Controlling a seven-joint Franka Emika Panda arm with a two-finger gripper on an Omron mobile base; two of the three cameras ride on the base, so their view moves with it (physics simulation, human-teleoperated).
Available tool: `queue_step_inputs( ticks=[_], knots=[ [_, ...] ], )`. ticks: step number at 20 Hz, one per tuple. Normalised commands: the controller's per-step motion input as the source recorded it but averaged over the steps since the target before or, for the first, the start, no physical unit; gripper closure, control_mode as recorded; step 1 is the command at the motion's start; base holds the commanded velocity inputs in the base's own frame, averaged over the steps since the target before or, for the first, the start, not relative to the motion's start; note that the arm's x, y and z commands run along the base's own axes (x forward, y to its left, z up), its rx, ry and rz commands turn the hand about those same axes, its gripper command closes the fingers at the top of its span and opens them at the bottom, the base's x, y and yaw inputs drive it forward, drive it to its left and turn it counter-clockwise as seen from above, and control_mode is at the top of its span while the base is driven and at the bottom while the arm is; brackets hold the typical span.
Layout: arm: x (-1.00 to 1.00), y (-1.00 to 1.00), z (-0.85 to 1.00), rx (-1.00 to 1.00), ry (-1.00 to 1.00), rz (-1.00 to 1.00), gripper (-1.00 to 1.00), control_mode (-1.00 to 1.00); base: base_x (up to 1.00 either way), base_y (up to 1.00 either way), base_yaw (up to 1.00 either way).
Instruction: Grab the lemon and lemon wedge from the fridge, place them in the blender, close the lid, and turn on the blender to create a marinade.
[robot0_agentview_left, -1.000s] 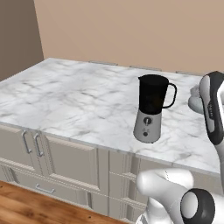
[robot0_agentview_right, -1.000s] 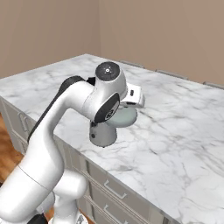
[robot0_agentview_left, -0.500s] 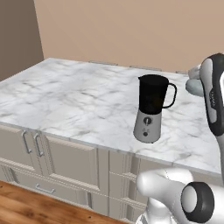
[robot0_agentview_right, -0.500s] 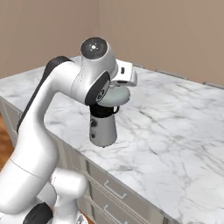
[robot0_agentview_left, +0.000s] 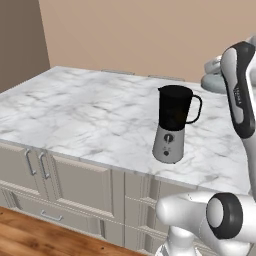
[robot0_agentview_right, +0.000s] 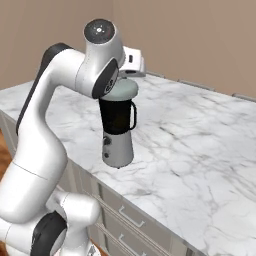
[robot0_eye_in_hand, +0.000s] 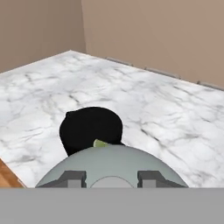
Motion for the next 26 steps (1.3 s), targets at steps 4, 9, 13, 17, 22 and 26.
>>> queue_step_inputs(
  ticks=[4,9,13,17,22,26],
  knots=[
    [0.54,0.37,-0.20,0.00,-0.06,0.12,1.00,-1.00,0.00,0.00,0.00],
    [0.58,0.32,-0.24,0.00,-0.06,0.12,1.00,-1.00,0.00,0.00,0.00],
    [0.56,0.27,-0.02,0.00,-0.01,0.08,1.00,-1.00,0.00,0.00,0.00],
    [0.50,0.23,0.00,0.00,0.00,0.06,1.00,-1.00,0.00,0.00,0.00],
    [0.40,0.13,0.00,0.00,0.00,0.04,1.00,-1.00,0.00,0.00,0.00],
    [0.33,0.08,-0.03,0.00,0.00,0.03,1.00,-1.00,0.00,0.00,0.00]
  ],
)
